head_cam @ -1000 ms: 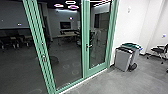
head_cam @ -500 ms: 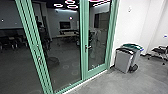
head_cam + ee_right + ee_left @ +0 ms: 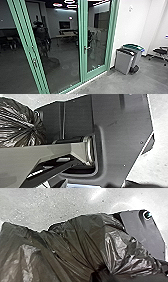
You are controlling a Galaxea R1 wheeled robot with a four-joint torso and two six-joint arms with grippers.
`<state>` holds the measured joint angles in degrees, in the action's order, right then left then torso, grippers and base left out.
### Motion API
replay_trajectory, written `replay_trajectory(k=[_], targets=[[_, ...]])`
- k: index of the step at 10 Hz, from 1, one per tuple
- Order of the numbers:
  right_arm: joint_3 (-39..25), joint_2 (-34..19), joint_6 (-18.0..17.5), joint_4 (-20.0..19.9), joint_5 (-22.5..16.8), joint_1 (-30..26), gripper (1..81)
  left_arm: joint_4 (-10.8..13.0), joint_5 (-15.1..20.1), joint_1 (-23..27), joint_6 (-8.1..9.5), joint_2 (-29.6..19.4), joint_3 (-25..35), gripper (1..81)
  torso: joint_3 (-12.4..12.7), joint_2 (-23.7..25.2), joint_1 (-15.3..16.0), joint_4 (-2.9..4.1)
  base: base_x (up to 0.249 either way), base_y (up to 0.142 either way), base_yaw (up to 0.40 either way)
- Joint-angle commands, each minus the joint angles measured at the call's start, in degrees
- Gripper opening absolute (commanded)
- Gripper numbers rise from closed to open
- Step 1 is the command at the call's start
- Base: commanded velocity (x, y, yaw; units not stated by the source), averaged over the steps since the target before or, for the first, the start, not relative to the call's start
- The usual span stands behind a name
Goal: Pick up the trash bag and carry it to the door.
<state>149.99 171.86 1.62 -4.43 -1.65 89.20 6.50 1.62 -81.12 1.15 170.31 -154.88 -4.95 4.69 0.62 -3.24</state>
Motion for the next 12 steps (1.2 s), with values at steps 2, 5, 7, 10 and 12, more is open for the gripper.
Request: replay_trajectory(k=[2, 5, 7, 10, 12], targets=[[-0.24, 0.08, 0.22, 0.56, -3.72, -2.4, 81.1, 0.53, 2.69, 3.2, -0.35, -0.15, 0.02, 1.0, 0.0, 0.0, 0.0, 0.0, 0.148, -0.062, 0.0], [0.03, 0.17, 0.22, 0.47, -3.63, -2.31, 81.1, 0.62, 2.69, 3.11, -0.35, -0.23, 0.02, 1.0, 0.0, 0.0, 0.0, 0.0, 0.149, -0.062, 0.0], [0.03, 0.17, 0.22, 0.47, -3.63, -2.31, 81.1, 0.62, 2.69, 3.2, -0.35, -0.23, 0.02, 1.0, 0.0, 0.0, 0.0, 0.0, 0.149, -0.062, 0.0], [0.03, 0.17, 0.22, 0.47, -3.63, -2.31, 81.1, 0.62, 2.69, 3.2, -0.35, -0.23, 0.02, 1.0, 0.0, 0.0, 0.0, 0.0, 0.149, -0.062, 0.0], [0.2, 0.17, 0.22, 0.47, -3.63, -2.4, 81.1, 0.71, 2.69, 3.2, -0.35, -0.15, 0.02, 1.0, 0.0, 0.0, 0.0, 0.0, 0.149, -0.062, 0.0]])
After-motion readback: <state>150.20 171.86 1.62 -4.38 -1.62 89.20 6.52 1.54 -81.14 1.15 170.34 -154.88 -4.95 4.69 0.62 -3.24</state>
